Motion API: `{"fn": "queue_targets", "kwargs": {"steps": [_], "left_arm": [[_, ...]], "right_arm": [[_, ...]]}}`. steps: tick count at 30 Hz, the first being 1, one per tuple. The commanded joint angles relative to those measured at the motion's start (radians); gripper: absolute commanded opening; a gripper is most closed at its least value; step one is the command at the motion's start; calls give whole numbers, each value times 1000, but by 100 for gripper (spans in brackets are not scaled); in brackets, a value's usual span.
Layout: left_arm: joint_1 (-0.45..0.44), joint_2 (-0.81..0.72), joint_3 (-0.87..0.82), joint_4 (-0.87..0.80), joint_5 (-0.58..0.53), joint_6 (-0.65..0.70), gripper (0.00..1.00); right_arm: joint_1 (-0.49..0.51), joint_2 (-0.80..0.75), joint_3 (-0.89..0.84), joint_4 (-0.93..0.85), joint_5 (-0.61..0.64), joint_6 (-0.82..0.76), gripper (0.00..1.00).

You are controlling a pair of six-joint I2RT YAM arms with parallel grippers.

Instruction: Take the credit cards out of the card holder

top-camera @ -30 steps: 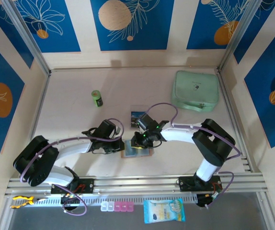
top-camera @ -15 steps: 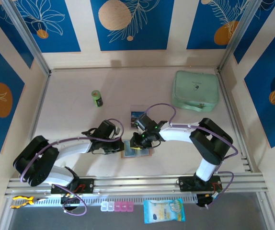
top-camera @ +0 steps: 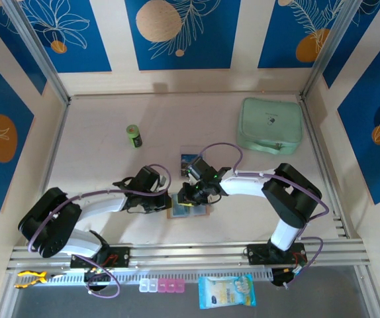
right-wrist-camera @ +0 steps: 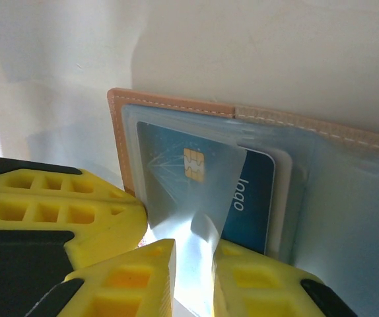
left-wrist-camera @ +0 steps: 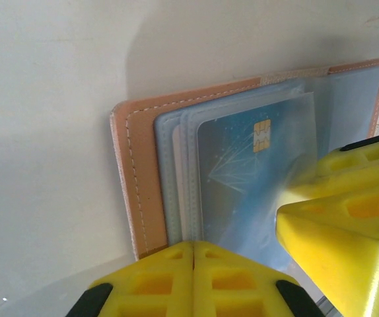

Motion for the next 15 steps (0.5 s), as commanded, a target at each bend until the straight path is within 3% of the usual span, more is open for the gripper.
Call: {"fn": "queue_targets", "kwargs": {"steps": [1, 15], "left_arm": [[12, 6, -14, -4, 3, 6, 7], [12, 10, -20, 1, 8, 1, 7]], "right_arm": [[7, 7, -8, -27, -1, -8, 21], [15, -39, 11, -184, 136, -66, 21]]}}
